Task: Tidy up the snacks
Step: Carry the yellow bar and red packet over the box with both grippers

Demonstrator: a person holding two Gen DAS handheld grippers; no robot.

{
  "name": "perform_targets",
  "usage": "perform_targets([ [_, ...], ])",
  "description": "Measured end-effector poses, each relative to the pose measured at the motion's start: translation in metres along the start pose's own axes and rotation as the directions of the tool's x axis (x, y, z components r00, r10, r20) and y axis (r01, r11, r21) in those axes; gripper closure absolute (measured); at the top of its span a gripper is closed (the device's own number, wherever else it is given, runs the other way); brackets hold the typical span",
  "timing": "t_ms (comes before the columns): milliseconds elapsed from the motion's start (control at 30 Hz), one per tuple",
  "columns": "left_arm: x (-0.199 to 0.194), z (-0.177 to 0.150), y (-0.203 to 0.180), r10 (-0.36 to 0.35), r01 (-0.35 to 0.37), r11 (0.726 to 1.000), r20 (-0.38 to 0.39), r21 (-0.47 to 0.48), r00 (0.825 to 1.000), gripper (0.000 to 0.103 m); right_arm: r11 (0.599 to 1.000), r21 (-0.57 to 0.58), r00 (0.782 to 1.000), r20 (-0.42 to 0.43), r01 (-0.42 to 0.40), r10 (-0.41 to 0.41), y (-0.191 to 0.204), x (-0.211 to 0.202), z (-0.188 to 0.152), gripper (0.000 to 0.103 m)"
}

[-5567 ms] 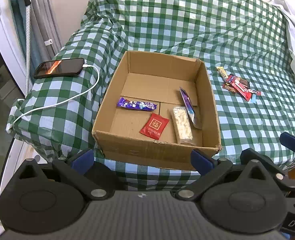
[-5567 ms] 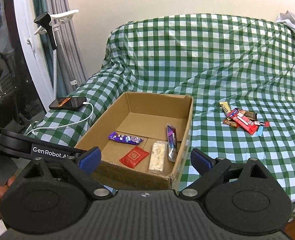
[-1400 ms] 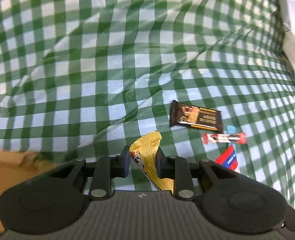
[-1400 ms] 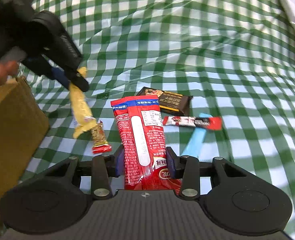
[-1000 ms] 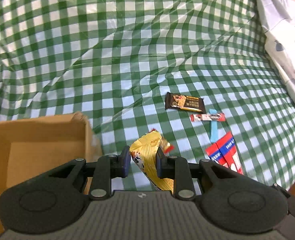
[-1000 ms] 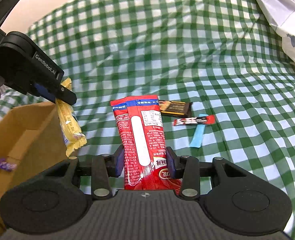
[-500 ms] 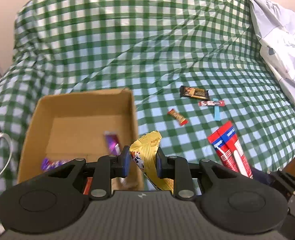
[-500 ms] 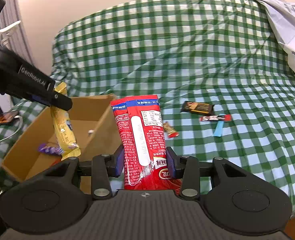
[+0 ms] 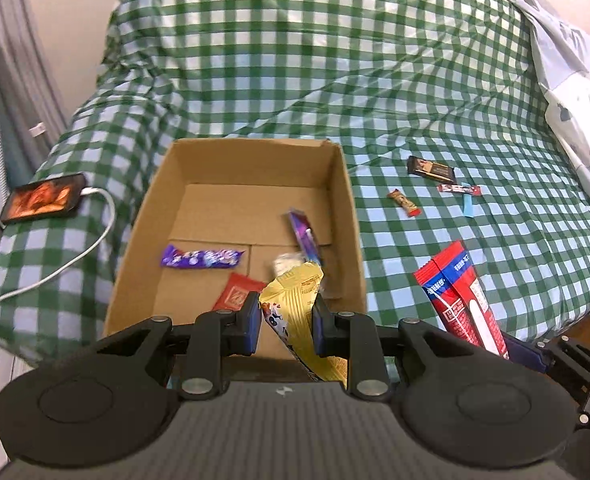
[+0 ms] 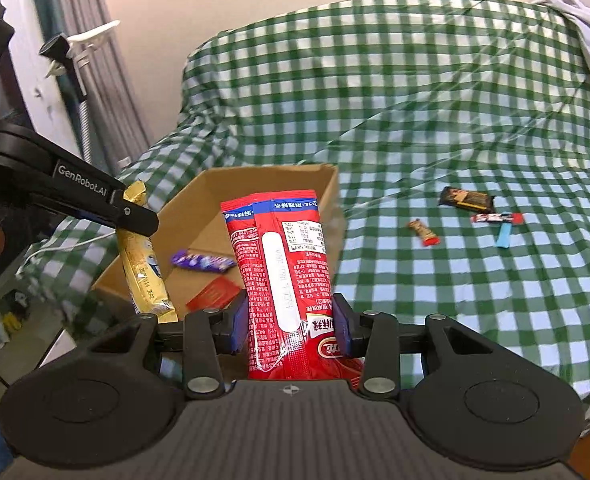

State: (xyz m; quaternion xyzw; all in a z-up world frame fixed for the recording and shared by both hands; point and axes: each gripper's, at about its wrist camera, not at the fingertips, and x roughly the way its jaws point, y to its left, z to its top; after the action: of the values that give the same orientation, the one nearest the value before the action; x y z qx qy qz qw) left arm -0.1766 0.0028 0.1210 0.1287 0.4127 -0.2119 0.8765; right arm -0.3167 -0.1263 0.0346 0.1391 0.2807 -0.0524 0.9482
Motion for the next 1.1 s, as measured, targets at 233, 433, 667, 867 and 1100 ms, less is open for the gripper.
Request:
perform_targets([
  [233, -0.016, -0.017, 0.018, 0.0, 0.0, 1.0, 0.018, -0.026, 1.0, 0.075, 0.999, -0.039, 1.0, -0.013, -0.011, 0.01, 0.026, -0.012, -0.006, 0.059],
  [433, -0.023, -0.022, 0.026, -0.005, 0.006, 0.999, 0.033, -0.038, 0.999, 0.075, 0.998, -0.067, 1.0, -0.01, -0.001, 0.001, 0.037, -0.017, -0.006, 0.06],
  [667, -0.024, -0.025, 0.033, -0.003, 0.004, 0.999, 0.034, -0.05, 0.999, 0.075, 0.997, -0.078, 1.0, -0.019, 0.004, -0.005, 0.041, -0.015, -0.006, 0.059],
  [867, -0.02, -0.026, 0.038, 0.001, 0.001, 0.998, 0.024, -0.064, 1.0, 0.075, 0.996, -0.092, 0.999, -0.035, 0.003, -0.007, 0.043, -0.012, -0.006, 0.059],
  [1100, -0.013, -0.024, 0.042, -0.002, 0.003, 0.997, 0.01, -0.074, 1.0, 0.075, 0.995, -0.097, 0.998, -0.054, 0.004, -0.009, 0.041, -0.005, -0.003, 0.059],
])
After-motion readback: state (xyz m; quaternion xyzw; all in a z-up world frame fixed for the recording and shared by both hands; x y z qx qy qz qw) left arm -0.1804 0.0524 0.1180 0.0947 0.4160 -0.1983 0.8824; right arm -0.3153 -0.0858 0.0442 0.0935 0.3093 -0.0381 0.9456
